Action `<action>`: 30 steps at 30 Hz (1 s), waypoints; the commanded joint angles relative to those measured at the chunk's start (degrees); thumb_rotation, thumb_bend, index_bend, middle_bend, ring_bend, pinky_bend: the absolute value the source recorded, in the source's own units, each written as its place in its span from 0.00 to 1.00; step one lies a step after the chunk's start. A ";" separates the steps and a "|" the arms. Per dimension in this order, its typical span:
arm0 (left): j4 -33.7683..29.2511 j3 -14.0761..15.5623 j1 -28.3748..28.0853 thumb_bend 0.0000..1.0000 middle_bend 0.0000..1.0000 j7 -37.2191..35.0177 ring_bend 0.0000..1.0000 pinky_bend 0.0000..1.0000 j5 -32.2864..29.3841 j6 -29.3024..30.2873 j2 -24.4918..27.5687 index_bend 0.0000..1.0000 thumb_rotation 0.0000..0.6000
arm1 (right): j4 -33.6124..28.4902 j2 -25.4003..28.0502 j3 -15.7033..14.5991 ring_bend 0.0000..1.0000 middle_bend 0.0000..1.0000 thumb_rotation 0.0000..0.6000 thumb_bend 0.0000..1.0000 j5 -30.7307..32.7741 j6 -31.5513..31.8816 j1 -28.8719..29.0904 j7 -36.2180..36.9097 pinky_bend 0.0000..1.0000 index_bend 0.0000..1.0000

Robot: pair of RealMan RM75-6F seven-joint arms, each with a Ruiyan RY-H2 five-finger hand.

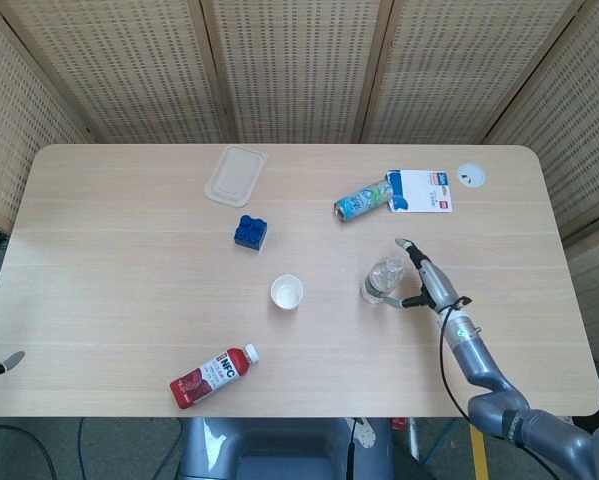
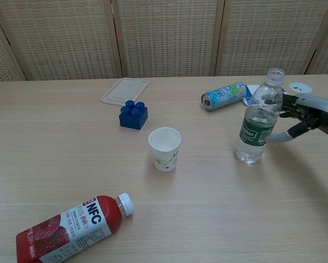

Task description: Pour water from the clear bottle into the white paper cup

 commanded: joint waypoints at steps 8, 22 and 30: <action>0.14 -0.06 0.63 0.09 0.00 0.29 0.00 0.00 0.31 1.49 -0.30 0.00 1.00 | -7.78 11.27 -4.39 0.00 0.00 1.00 0.00 -1.09 2.73 -3.52 -15.55 0.00 0.00; 1.10 0.59 1.82 0.09 0.00 1.36 0.00 0.00 4.27 5.00 -2.07 0.00 1.00 | -12.43 16.93 -8.31 0.00 0.00 1.00 0.00 -11.45 30.84 -15.36 -29.36 0.00 0.00; 2.10 0.72 2.01 0.09 0.00 2.11 0.00 0.00 5.17 5.68 -3.49 0.00 1.00 | -11.57 16.28 -8.66 0.00 0.00 1.00 0.00 -15.45 40.86 -19.45 -34.05 0.00 0.00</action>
